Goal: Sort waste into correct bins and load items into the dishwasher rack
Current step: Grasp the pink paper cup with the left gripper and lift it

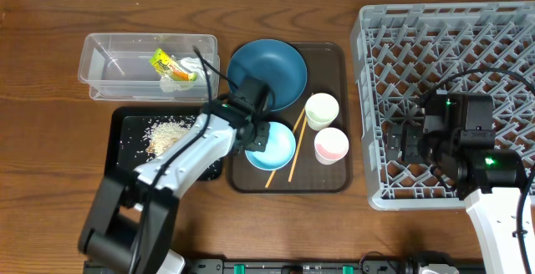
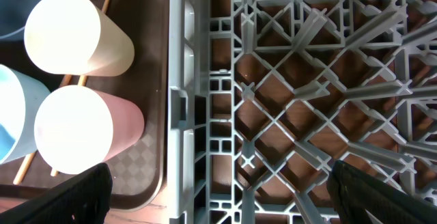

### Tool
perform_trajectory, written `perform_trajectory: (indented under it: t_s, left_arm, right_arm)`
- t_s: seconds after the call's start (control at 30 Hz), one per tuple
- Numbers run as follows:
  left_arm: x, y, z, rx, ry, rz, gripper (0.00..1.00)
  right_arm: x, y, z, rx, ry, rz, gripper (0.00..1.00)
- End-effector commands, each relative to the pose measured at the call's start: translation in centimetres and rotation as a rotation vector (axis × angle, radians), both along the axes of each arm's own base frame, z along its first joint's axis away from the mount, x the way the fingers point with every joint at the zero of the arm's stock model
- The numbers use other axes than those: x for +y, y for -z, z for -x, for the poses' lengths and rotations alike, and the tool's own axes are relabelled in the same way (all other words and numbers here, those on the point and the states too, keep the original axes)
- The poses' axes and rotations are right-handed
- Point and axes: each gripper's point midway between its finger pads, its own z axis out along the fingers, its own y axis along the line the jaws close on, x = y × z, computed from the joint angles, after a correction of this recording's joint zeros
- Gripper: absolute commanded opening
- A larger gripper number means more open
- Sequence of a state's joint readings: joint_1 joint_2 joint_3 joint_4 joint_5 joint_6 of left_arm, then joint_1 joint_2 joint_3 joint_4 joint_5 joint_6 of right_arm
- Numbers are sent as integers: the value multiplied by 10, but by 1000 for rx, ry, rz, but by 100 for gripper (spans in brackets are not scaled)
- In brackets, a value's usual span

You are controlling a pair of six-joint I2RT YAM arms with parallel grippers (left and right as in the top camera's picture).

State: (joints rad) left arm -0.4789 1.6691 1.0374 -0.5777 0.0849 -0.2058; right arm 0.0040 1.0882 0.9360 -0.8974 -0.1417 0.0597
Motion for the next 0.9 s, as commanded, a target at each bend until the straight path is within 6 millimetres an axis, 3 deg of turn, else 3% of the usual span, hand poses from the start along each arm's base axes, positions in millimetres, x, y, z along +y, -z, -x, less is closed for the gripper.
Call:
perform_trajectory:
  t_s: [0.0,0.03,0.07,0.13,0.3,0.4,0.6,0.87]
  left_arm:
    - [3,-30,-14,-93,-18,13,15]
    - [0,-36,-14,-104,-14,29,17]
    - [-4,-43,-13,-114,-5,56,29]
    - [-18,-57,-10,-127,25,141,37]
    - [-75,-89,3,-121,168,423,45]
    - [-95,-93,6,-122,170,470,49]
    - [-128,-83,17,-122,248,480,50]
    - [-144,-42,27,-40,207,416,50]
  right_arm:
    - [5,-9,-3,-26,-23,-2,99]
    - [5,-9,-3,-26,-23,-2,99]
    - [5,-9,-3,-26,-23,-2,99]
    - [5,-9,-3,-26,-23,-2,99]
    - [5,-9,-3,-26,-23,-2,99]
    - [5,-9,-3,-25,-23,-2,99]
    - [5,-9,-3,-26,-23,-2,99]
    - [5,-9,-3,-25,-23,-2,99]
